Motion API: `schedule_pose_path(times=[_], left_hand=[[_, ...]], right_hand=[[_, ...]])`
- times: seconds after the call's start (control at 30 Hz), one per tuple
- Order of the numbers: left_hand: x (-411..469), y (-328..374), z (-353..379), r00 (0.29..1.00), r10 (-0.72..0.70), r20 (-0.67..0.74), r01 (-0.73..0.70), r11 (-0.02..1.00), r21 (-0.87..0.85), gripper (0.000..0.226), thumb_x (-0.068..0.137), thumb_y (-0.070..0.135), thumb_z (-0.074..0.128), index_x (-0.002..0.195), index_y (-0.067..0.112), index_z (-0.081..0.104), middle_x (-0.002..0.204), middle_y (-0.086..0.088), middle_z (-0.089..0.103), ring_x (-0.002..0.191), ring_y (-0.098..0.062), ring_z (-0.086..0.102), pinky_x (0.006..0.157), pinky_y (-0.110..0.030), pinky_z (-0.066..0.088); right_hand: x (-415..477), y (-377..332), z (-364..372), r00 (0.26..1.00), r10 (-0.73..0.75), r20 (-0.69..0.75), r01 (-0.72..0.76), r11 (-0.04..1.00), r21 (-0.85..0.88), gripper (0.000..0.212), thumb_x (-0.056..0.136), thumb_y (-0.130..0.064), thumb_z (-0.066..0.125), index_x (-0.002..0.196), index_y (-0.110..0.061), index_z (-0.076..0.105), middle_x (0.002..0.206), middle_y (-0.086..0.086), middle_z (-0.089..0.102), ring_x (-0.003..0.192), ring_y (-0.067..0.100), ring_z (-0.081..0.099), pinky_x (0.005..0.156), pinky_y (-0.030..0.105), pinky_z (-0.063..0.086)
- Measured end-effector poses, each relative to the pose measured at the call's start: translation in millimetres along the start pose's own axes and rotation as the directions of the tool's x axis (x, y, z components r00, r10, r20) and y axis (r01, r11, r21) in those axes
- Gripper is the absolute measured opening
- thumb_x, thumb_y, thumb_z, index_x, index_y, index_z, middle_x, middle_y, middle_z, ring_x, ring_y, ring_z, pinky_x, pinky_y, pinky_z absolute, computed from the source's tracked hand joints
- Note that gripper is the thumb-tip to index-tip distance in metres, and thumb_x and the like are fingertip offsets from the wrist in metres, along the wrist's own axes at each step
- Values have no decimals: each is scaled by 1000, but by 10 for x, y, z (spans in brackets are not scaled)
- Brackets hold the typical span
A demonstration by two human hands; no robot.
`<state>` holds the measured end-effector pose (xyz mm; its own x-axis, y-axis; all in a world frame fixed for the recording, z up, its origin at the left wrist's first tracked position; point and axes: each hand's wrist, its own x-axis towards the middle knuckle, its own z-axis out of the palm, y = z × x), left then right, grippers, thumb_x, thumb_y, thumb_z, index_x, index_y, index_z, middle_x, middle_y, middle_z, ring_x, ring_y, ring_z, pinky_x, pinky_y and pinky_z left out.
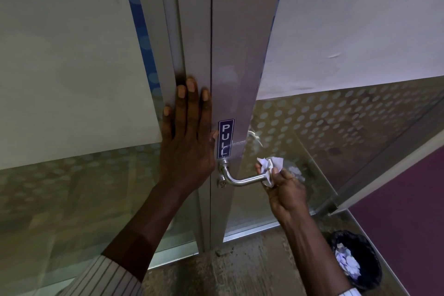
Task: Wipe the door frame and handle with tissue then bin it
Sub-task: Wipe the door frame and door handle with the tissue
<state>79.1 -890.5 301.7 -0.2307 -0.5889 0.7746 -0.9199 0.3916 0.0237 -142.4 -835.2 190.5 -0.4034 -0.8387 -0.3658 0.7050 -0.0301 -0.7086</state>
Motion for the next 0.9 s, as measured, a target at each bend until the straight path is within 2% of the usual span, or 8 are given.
schedule_pose_path(times=[0.1, 0.17, 0.23, 0.33, 0.43, 0.6, 0.73, 0.9], left_hand=[[3, 2, -1, 1000, 5, 4, -5, 1000, 5, 80, 113, 40, 38, 168, 8, -10, 171, -7, -39, 163, -24, -33, 133, -42, -23], [1, -2, 0, 1000, 4, 9, -4, 1000, 8, 81, 113, 39, 39, 168, 9, -12, 171, -7, -40, 162, -24, -34, 133, -43, -24], [-4, -2, 4, 1000, 0, 6, 0, 1000, 7, 82, 113, 39, 41, 168, 10, -13, 171, -8, -39, 163, -24, -33, 133, -43, -23], [-1, 5, 3, 1000, 0, 0, 0, 1000, 0, 81, 113, 39, 40, 168, 10, -13, 171, -8, -39, 163, -24, -33, 133, -43, -23], [3, 8, 4, 1000, 4, 2, -4, 1000, -3, 79, 114, 40, 36, 168, 10, -14, 171, -8, -39, 163, -24, -33, 133, -43, -23], [-9, 13, 8, 1000, 10, 1, -10, 1000, -19, 72, 116, 44, 23, 168, 10, -13, 172, -8, -37, 163, -24, -32, 133, -44, -21], [-4, 5, 3, 1000, 17, 11, -16, 999, -30, 72, 115, 47, 18, 168, 7, -12, 172, -7, -38, 163, -24, -33, 133, -43, -23], [-20, -13, 16, 1000, 24, 14, -24, 1000, -19, 73, 115, 46, 21, 168, 10, -15, 172, -8, -38, 163, -24, -33, 133, -43, -23]], right_hand=[[-16, -22, 50, 986, -167, -15, 154, 937, -313, 27, 102, 5, 59, 126, 7, 71, 95, 10, 79, 90, 19, 76, 106, 43, 55], [-110, 92, 51, 937, -347, 44, 293, 710, -640, 30, 108, -7, 57, 134, -9, 72, 114, 4, 81, 111, 19, 75, 101, 35, 55], [-207, 255, -17, 849, -482, 215, 421, 372, -827, 40, 111, -16, 52, 151, -15, 58, 148, 5, 66, 140, 20, 61, 112, 35, 51], [-296, 465, -156, 643, -549, 534, 624, -28, -781, 52, 112, -5, 46, 163, -8, 36, 175, 11, 27, 165, 29, 19, 128, 39, 34], [-368, 594, -214, 573, -511, 640, 603, -266, -752, 64, 100, 15, 55, 160, 3, 37, 175, 17, 24, 165, 38, 10, 129, 57, 30], [-409, 730, -103, 517, -445, 731, 545, -487, -682, 85, 75, 32, 40, 155, 2, 47, 167, 18, 42, 161, 35, 31, 130, 55, 30], [-388, 822, 80, 461, -431, 776, 549, -549, -631, 68, 83, 16, 32, 142, 0, 62, 138, 16, 68, 134, 33, 63, 126, 50, 37], [-375, 739, 76, 422, -335, 842, 583, -611, -536, 67, 84, 12, 33, 143, 0, 62, 132, 15, 70, 128, 32, 66, 119, 51, 46]])
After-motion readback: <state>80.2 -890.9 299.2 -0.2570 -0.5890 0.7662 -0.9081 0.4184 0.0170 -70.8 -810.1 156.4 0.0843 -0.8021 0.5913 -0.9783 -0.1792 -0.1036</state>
